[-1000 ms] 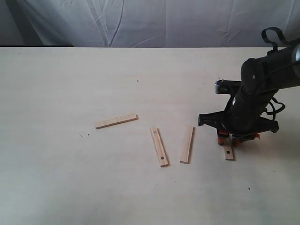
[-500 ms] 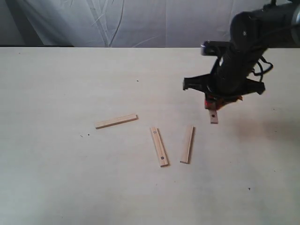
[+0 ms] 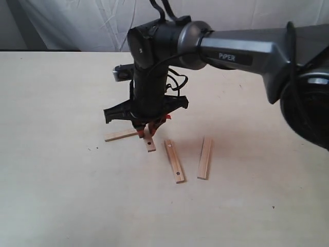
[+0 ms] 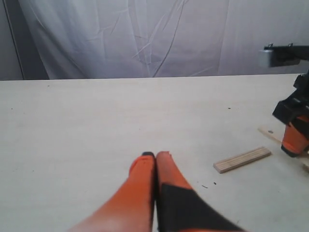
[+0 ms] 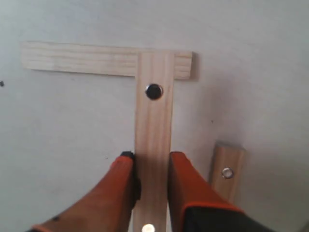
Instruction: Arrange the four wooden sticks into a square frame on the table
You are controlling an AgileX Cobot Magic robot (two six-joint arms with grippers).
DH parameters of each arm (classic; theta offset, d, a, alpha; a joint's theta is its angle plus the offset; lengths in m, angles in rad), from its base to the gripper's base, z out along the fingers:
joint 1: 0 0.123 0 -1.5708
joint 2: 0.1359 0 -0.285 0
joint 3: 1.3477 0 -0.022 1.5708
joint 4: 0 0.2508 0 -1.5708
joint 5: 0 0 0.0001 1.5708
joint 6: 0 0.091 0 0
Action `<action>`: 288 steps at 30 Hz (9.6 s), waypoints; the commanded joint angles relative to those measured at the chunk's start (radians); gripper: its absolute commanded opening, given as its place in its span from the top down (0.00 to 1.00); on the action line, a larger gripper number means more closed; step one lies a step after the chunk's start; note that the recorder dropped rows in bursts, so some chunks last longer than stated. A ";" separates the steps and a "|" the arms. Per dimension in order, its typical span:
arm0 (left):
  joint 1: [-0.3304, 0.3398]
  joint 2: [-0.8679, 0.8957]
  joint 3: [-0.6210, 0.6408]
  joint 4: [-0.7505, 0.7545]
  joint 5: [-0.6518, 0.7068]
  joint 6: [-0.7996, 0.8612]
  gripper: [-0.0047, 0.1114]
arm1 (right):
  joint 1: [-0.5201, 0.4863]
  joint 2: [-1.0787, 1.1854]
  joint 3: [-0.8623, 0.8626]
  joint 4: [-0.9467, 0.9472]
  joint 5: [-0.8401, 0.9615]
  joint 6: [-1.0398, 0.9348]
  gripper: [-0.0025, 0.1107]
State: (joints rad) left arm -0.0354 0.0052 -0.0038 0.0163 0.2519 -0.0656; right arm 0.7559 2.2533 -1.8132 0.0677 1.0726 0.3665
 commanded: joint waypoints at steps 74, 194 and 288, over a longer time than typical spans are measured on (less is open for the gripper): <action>0.003 -0.005 0.004 -0.095 -0.116 -0.005 0.96 | -0.524 -0.920 1.082 -0.068 -0.326 0.079 0.98; -0.474 1.868 -1.267 0.240 0.505 -0.676 0.96 | -0.656 -0.988 1.032 -0.058 -0.462 0.046 0.98; -0.103 0.792 -0.903 -0.030 0.624 0.103 0.96 | -0.038 -0.232 0.549 0.002 -0.375 -0.053 0.62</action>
State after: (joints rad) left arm -0.1405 0.8050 -0.9121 -0.0115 0.8815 0.0366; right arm 0.7076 2.0085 -1.2533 0.1064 0.6975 0.2887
